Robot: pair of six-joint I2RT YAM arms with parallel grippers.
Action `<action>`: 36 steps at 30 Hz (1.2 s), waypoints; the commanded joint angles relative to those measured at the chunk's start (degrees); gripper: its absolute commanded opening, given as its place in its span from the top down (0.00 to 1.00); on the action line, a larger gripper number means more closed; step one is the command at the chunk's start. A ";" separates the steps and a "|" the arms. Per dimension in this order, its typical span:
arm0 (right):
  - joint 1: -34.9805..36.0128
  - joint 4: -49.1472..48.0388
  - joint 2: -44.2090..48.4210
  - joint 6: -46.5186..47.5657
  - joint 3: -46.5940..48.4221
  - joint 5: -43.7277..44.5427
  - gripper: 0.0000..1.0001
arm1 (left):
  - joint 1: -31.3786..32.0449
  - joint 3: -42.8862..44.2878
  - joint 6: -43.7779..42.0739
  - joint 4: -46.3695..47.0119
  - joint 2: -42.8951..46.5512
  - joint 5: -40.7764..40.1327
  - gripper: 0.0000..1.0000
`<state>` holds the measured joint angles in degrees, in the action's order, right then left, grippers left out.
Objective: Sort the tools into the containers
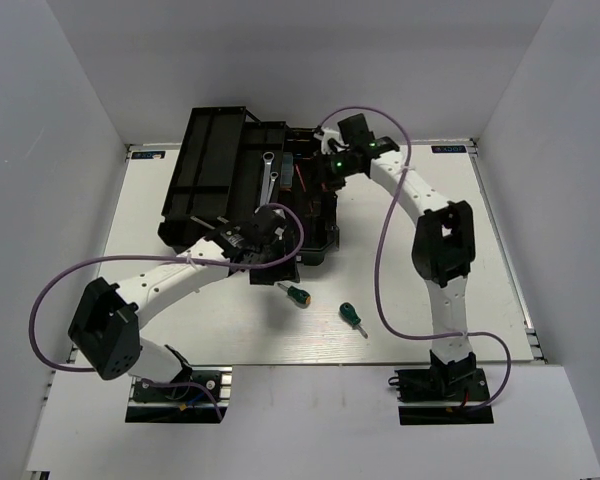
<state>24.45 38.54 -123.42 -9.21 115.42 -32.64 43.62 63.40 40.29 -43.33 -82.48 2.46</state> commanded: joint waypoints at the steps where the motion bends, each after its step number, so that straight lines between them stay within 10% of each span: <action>1: 1.56 -4.09 -0.42 -2.92 2.27 2.31 0.96 | 0.07 -3.44 10.58 2.99 2.50 -6.76 0.26; 6: 2.27 -5.06 1.68 -1.34 -1.41 4.52 0.46 | 1.12 -5.74 17.53 3.69 0.84 -8.00 0.26; 15: -1.14 -4.88 15.63 1.48 -11.78 6.36 0.45 | 4.28 -4.87 26.57 5.89 -3.74 -11.06 0.26; 26: -6.34 -10.33 36.75 5.61 -48.08 5.13 0.45 | 8.67 -2.76 35.91 10.55 -14.55 -15.72 0.28; 36: -9.15 -7.61 46.68 11.75 -61.70 0.75 0.43 | 11.49 -1.96 36.61 4.31 -13.69 -18.19 0.73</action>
<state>15.77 30.70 -78.87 -1.65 55.83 -28.51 54.30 61.45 75.72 -35.16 -98.98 -13.98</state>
